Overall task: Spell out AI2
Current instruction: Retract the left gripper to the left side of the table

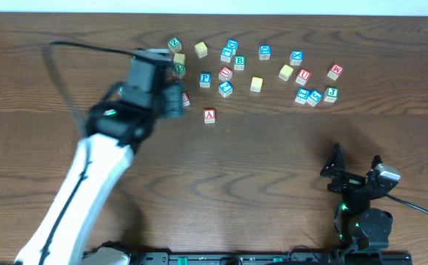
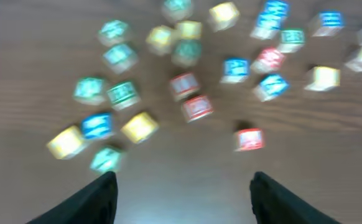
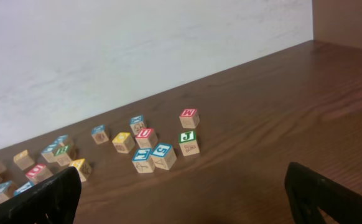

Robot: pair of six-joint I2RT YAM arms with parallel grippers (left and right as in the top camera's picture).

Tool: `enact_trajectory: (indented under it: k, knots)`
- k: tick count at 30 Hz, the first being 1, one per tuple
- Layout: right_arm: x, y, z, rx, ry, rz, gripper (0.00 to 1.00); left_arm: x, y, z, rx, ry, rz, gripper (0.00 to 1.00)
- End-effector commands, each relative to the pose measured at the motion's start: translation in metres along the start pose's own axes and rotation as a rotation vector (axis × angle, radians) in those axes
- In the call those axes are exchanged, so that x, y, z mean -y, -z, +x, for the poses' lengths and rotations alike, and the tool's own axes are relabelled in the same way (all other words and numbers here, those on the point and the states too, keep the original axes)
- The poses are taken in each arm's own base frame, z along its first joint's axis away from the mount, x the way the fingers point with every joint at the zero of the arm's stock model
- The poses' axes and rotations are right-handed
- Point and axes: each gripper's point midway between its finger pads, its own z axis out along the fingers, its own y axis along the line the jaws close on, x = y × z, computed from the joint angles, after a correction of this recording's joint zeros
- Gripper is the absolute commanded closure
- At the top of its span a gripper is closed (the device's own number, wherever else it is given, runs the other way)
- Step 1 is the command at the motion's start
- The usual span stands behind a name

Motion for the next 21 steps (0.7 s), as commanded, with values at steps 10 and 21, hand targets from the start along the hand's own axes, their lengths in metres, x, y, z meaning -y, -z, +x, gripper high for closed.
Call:
enact_trajectory:
  k: [10, 21]
  knots:
    - [0.0, 0.0, 0.001, -0.001, 0.011, 0.002, 0.01, -0.125, 0.022, 0.009, -0.041, 0.194, -0.157, 0.17]
    - [0.0, 0.0, 0.001, -0.001, 0.011, 0.002, 0.01, -0.149, 0.023, 0.014, -0.052, 0.251, -0.2, 0.02]
